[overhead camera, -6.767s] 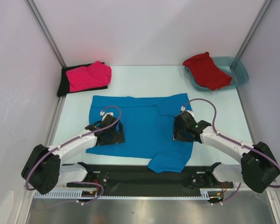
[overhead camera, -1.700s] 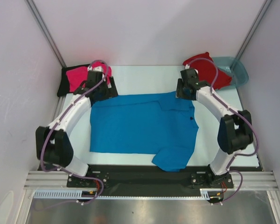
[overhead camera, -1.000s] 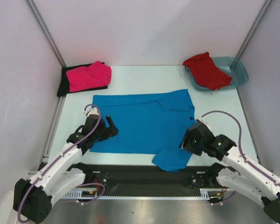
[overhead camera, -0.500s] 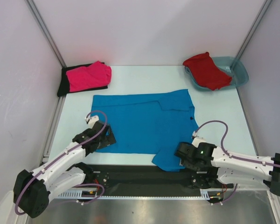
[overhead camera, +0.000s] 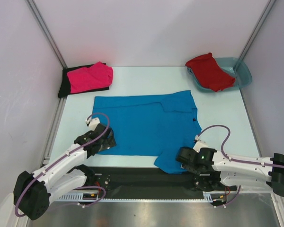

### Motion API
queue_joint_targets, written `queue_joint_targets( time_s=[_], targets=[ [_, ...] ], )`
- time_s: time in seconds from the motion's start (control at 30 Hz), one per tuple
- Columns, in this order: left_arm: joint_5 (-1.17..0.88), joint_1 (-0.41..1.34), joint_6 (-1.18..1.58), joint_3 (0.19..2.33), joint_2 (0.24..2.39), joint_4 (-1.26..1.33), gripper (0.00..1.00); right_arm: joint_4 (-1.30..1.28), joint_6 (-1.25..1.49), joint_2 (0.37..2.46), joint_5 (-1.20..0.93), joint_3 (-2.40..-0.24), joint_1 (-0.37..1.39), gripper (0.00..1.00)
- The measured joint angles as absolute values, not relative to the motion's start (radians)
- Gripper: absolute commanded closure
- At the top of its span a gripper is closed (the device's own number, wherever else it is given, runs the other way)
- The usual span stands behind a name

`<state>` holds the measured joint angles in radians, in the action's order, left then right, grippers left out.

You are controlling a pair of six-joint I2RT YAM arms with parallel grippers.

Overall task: Fold and stack the t-shirts
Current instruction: Fold the tshirt

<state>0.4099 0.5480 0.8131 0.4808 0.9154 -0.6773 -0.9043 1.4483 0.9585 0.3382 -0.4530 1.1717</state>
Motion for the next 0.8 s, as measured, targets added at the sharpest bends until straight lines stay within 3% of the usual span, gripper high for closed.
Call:
queue_joint_targets(
  time_s=[0.13,0.37,0.43,0.8],
  targets=[
    [0.412,0.548,0.812,0.481,0.914,-0.677,0.00,-0.861,1.447,0.958,0.344,-0.438,1.172,0.58],
    [0.413,0.552,0.812,0.481,0.904,-0.677,0.00,-0.805,1.439,0.988,0.333,-0.440,1.177,0.94],
    [0.413,0.553,0.812,0.481,0.904,-0.677,0.00,-0.797,1.436,0.991,0.332,-0.441,1.177,0.99],
    [0.406,0.566,0.808,0.486,0.904,-0.672,0.00,-0.829,1.417,0.912,0.393,-0.467,1.181,1.00]
  ],
)
